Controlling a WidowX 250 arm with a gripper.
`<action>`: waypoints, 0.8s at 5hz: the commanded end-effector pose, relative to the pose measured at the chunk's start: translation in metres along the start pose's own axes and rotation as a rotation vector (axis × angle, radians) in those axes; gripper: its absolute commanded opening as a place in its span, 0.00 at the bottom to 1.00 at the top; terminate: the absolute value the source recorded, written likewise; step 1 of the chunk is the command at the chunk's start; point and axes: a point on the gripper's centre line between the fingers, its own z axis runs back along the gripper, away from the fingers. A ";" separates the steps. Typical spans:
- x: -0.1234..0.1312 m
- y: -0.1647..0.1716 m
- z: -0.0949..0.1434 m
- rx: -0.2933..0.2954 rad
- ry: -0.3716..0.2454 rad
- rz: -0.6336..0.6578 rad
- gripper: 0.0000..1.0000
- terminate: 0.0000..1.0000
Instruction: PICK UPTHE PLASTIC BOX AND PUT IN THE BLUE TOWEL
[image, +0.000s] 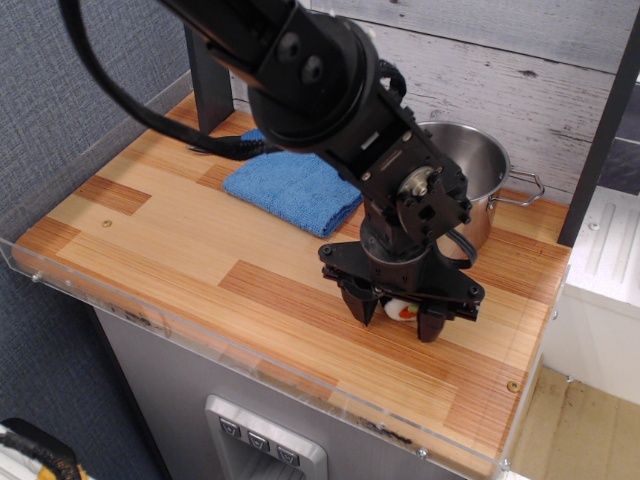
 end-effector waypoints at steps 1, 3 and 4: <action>0.004 0.002 0.010 -0.005 -0.044 0.006 0.00 0.00; 0.003 0.000 0.035 -0.023 -0.066 -0.044 0.00 0.00; 0.003 -0.003 0.064 -0.026 -0.103 -0.080 0.00 0.00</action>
